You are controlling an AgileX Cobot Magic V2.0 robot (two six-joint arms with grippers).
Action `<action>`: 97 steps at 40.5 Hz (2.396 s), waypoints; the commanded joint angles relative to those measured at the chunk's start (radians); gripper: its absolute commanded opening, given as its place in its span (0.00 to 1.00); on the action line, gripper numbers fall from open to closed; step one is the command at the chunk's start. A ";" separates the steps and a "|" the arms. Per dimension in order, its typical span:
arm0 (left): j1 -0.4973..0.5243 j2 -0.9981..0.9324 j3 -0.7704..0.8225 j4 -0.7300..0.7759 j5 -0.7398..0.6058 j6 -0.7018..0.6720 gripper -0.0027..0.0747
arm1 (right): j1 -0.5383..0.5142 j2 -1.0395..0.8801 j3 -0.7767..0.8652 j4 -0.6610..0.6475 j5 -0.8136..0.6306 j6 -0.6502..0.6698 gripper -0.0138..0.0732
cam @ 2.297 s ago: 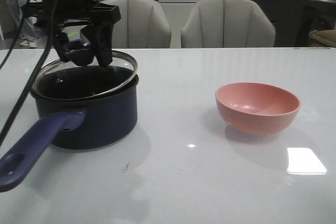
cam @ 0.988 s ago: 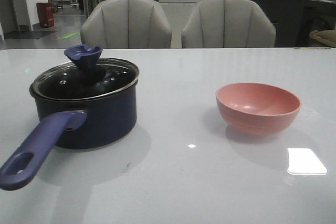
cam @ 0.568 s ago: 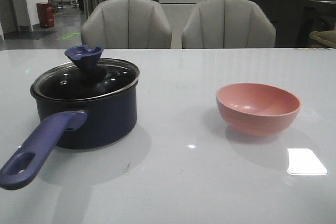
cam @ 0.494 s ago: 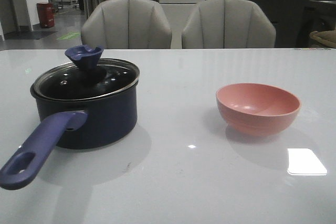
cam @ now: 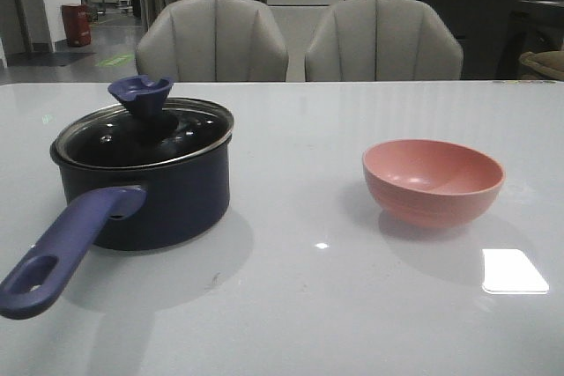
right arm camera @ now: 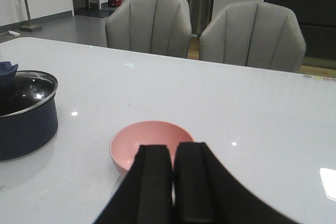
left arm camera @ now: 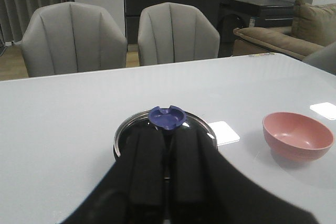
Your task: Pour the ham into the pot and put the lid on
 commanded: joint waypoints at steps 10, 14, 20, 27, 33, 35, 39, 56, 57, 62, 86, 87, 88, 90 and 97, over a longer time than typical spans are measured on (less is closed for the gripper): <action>-0.003 0.006 -0.006 0.076 -0.118 -0.002 0.19 | 0.002 0.010 -0.027 0.008 -0.074 -0.011 0.37; 0.028 -0.006 0.042 0.096 -0.139 -0.002 0.19 | 0.002 0.010 -0.027 0.008 -0.074 -0.011 0.37; 0.172 -0.054 0.133 0.073 -0.190 -0.002 0.19 | 0.002 0.010 -0.027 0.008 -0.074 -0.011 0.37; 0.301 -0.155 0.238 0.047 -0.220 -0.002 0.19 | 0.002 0.010 -0.027 0.008 -0.074 -0.011 0.37; 0.329 -0.230 0.316 0.047 -0.262 -0.020 0.19 | 0.002 0.010 -0.027 0.008 -0.074 -0.011 0.37; 0.329 -0.238 0.339 0.047 -0.285 -0.040 0.19 | 0.002 0.010 -0.027 0.008 -0.074 -0.011 0.37; 0.329 -0.236 0.373 0.047 -0.328 -0.066 0.19 | 0.002 0.010 -0.027 0.008 -0.075 -0.011 0.37; 0.329 -0.236 0.397 0.047 -0.316 -0.092 0.19 | 0.002 0.010 -0.027 0.008 -0.075 -0.011 0.37; 0.329 -0.236 0.397 0.047 -0.316 -0.092 0.19 | 0.002 0.010 -0.027 0.008 -0.075 -0.011 0.37; 0.329 -0.236 0.397 0.047 -0.316 -0.092 0.19 | 0.002 0.010 -0.027 0.008 -0.075 -0.011 0.37; 0.329 -0.236 0.397 0.047 -0.316 -0.092 0.19 | -0.034 -0.035 0.070 -0.222 -0.131 0.077 0.37; 0.329 -0.236 0.397 0.047 -0.316 -0.092 0.19 | -0.040 -0.045 0.090 -0.251 -0.142 0.099 0.37; 0.329 -0.236 0.397 0.047 -0.316 -0.092 0.19 | -0.046 -0.062 0.105 -0.288 -0.148 0.131 0.37; 0.329 -0.236 0.397 0.047 -0.316 -0.092 0.19 | -0.052 -0.098 0.139 -0.348 -0.162 0.182 0.37; 0.329 -0.236 0.397 0.047 -0.316 -0.092 0.19 | -0.052 -0.129 0.198 -0.394 -0.164 0.266 0.37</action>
